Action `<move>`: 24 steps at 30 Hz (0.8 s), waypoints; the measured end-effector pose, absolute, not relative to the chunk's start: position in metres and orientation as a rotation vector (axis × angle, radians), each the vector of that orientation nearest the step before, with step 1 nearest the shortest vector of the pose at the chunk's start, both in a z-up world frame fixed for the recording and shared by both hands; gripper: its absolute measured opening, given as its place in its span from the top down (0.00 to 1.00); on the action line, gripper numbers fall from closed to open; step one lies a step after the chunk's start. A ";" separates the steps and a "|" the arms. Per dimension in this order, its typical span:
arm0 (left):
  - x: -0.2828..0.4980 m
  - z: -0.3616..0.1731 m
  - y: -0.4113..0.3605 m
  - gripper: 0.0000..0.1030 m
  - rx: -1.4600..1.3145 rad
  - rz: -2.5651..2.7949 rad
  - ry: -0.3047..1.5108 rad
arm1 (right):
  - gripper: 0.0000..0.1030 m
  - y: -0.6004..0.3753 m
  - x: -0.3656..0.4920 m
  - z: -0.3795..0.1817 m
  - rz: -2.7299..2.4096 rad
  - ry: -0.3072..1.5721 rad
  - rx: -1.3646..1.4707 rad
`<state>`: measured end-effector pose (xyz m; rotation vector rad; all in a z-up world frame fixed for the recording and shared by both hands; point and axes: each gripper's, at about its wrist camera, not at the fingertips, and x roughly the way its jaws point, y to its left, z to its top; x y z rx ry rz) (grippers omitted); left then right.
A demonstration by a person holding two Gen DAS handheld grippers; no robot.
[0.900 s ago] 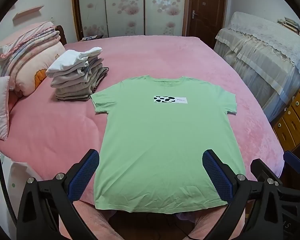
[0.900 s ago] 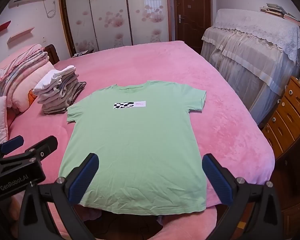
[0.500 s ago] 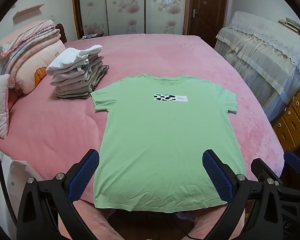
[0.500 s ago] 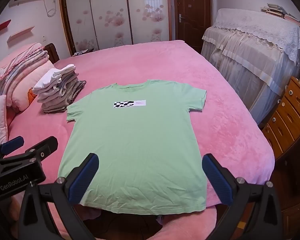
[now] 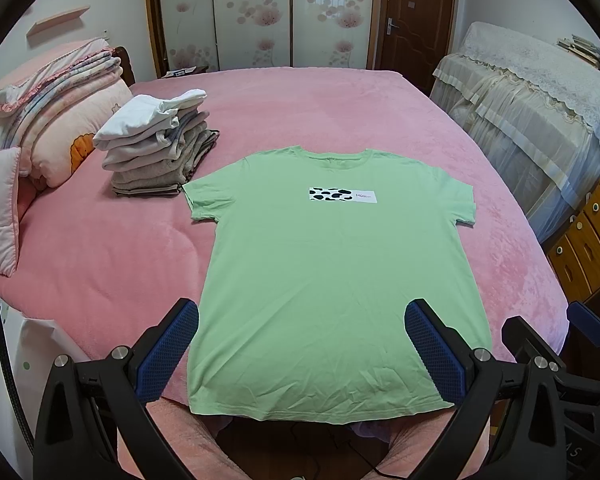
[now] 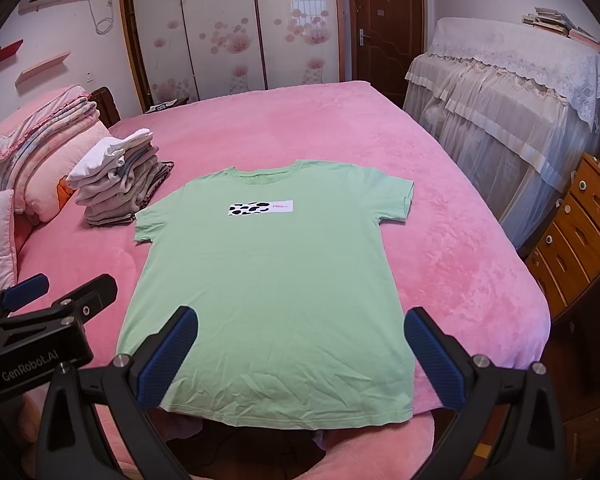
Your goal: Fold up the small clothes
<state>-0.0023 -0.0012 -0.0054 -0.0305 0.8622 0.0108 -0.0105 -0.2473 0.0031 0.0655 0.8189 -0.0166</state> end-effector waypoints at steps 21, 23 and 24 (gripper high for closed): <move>-0.001 -0.002 -0.003 0.01 -0.021 0.009 0.866 | 0.00 -0.250 -0.010 0.003 -0.011 0.821 0.076; 0.000 -0.002 -0.003 0.01 -0.020 0.009 0.871 | 0.00 -0.247 -0.011 0.003 -0.010 0.822 0.076; 0.000 -0.002 -0.004 0.01 -0.020 0.008 0.872 | 0.00 -0.246 -0.011 0.003 -0.009 0.822 0.077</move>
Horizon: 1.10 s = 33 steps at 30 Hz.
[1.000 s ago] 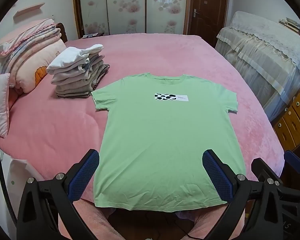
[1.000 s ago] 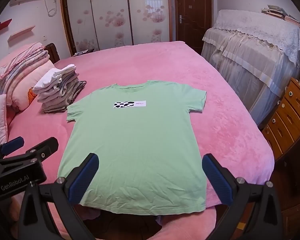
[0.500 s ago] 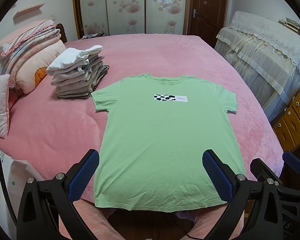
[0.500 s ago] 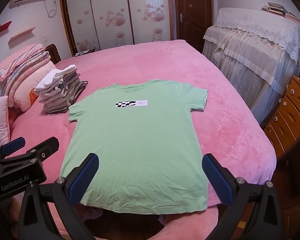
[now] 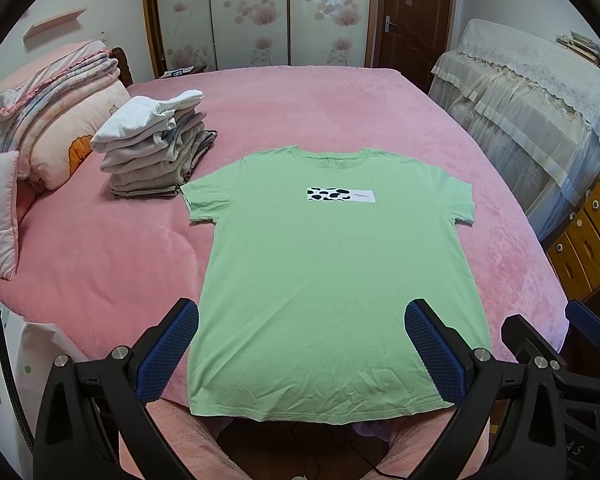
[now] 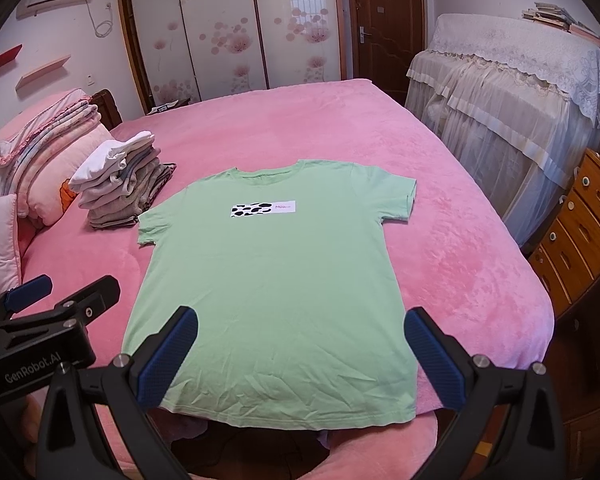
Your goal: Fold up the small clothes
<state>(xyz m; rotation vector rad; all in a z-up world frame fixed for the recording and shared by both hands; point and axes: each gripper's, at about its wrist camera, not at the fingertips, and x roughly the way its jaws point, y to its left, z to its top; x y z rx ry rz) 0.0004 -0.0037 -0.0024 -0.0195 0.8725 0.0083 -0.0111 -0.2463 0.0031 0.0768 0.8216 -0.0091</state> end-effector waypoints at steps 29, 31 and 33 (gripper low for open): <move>0.021 0.003 -0.022 0.00 -0.009 0.004 0.846 | 0.00 -0.256 0.011 0.013 -0.022 0.751 0.079; 0.024 0.005 -0.021 0.01 -0.019 0.011 0.840 | 0.00 -0.259 0.014 0.016 -0.019 0.743 0.078; 0.028 0.007 -0.020 0.01 -0.025 0.016 0.841 | 0.00 -0.262 0.016 0.016 -0.014 0.739 0.080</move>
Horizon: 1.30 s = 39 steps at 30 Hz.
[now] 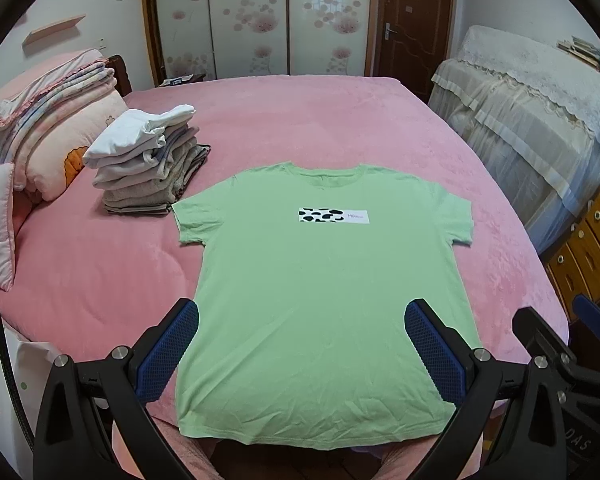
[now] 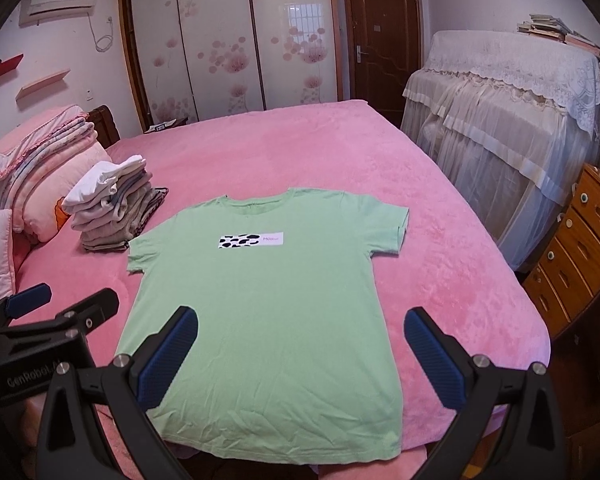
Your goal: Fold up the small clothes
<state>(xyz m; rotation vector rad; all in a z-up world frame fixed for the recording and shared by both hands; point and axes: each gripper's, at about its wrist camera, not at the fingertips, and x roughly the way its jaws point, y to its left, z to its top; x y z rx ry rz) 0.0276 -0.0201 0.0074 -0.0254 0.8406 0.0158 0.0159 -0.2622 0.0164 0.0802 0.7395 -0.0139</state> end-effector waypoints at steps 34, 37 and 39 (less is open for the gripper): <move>0.149 0.053 -0.104 0.01 0.115 -0.141 0.671 | 0.00 -0.349 0.106 0.061 -0.167 0.619 -0.021; 0.176 0.046 -0.129 0.01 0.156 -0.152 0.641 | 0.00 -0.366 0.124 0.055 -0.188 0.624 -0.025; 0.192 0.039 -0.144 0.01 0.163 -0.163 0.650 | 0.00 -0.380 0.136 0.046 -0.207 0.633 -0.026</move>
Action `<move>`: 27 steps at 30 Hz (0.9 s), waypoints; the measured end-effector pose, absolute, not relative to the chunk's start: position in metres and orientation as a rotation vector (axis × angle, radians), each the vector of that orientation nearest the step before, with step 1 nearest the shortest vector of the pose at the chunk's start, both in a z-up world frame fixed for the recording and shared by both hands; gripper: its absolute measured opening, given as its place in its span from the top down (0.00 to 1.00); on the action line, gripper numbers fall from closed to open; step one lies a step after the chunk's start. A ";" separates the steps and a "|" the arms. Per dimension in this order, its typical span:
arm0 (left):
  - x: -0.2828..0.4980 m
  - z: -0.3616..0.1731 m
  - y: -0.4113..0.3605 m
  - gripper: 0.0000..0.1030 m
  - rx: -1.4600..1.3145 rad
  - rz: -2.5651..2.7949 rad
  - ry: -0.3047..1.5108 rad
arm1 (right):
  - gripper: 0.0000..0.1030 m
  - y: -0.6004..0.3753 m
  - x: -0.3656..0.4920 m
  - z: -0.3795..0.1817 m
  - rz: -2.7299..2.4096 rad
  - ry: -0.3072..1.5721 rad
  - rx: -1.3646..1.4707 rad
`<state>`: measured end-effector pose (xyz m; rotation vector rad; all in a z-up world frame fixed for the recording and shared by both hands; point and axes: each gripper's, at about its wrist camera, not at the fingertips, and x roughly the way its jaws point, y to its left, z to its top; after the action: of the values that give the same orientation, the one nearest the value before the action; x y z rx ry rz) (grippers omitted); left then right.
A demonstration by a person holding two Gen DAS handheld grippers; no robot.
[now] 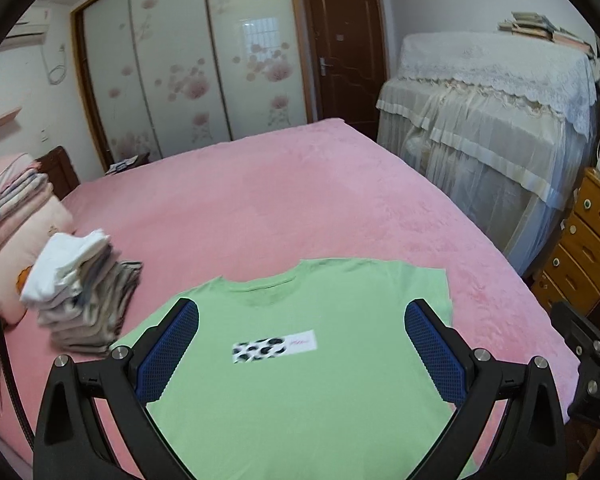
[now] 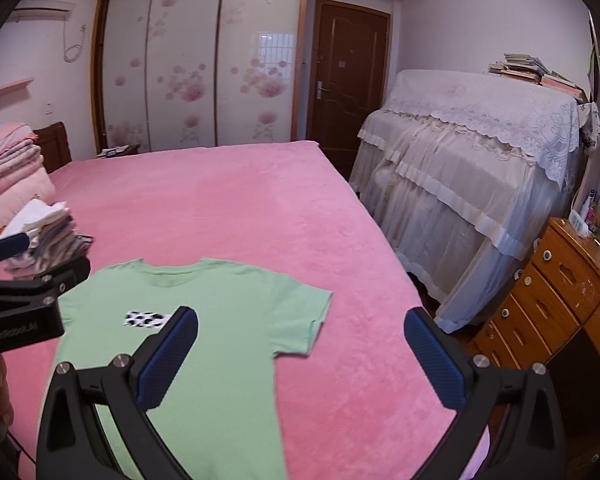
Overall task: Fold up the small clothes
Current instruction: 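Reach the right gripper to the T-shirt's side edge and grasp it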
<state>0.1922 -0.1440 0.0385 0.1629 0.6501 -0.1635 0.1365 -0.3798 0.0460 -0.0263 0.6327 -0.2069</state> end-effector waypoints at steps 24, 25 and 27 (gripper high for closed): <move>0.329 -0.136 -0.243 0.11 0.142 -0.287 0.853 | 0.35 -0.486 0.271 -0.158 -0.113 0.985 0.382; 0.331 -0.139 -0.243 0.11 0.134 -0.285 0.855 | 0.35 -0.488 0.278 -0.162 -0.110 0.992 0.392; 0.336 -0.143 -0.242 0.11 0.126 -0.278 0.861 | 0.35 -0.494 0.294 -0.169 -0.105 1.010 0.424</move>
<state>0.3358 -0.2423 -0.1429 0.1256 0.8614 -0.2776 0.2936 -0.4942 -0.1693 0.4238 1.0103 -0.1050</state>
